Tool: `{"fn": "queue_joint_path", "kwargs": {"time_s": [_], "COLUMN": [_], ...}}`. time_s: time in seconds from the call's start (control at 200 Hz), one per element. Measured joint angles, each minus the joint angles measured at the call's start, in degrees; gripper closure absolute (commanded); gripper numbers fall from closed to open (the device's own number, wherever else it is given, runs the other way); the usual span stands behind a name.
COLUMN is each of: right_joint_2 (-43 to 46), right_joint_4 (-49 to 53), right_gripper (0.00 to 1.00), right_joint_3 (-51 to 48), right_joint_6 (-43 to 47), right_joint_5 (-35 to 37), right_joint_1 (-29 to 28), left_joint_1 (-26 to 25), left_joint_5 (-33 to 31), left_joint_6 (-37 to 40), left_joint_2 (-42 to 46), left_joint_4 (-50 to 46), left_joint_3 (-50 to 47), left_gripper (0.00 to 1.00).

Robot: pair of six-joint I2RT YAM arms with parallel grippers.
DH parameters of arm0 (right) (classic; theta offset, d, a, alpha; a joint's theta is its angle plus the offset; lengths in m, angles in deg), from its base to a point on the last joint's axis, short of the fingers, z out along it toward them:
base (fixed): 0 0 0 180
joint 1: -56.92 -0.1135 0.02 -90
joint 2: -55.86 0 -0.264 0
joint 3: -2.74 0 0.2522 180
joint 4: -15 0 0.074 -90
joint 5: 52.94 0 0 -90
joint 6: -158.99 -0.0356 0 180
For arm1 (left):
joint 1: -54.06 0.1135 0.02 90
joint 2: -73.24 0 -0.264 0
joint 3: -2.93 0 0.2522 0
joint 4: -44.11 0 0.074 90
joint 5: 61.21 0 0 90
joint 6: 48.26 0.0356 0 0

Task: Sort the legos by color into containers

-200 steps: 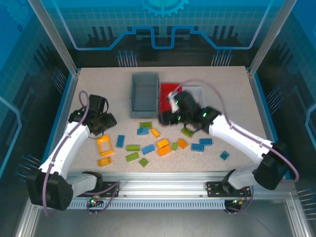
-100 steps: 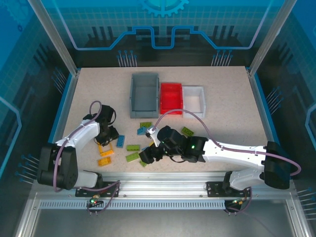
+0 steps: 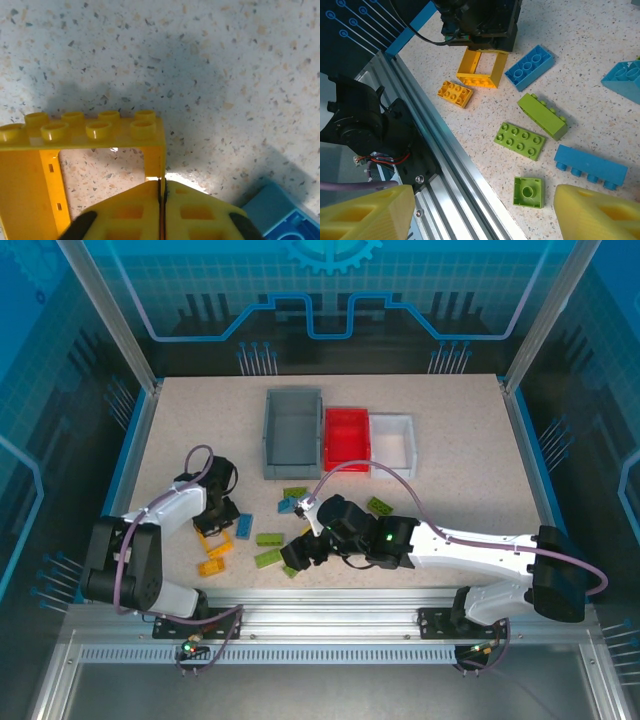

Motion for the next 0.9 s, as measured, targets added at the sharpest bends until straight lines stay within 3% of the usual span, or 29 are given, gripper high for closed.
{"fn": "queue_joint_path", "kwargs": {"time_s": [0.26,0.49,0.645,0.9], "right_joint_2": [0.4,8.0,8.9,5.5], "right_joint_4": [0.9,2.7,0.5,-6.1], "right_gripper": [0.27,0.26,0.24,0.23], "right_joint_3": [0.0,1.0,4.7,7.2], "right_joint_6": [-0.2,0.7,1.9,4.2], "right_joint_5": [3.0,11.1,14.6,18.2], "right_joint_1": [0.3,5.6,12.3,19.6], "left_joint_1": [-3.6,-12.5,-15.7,-16.1], "left_joint_5": [-2.3,-1.0,2.5,3.7], "left_joint_6": [3.1,9.5,14.0,18.8], "left_joint_2": [4.2,4.3,-4.9,-27.5], "left_joint_4": [-1.4,-4.0,-3.8,-5.5], "left_joint_3": [2.7,27.3,46.3,67.7], "left_gripper": [1.00,1.00,1.00,1.00]}}
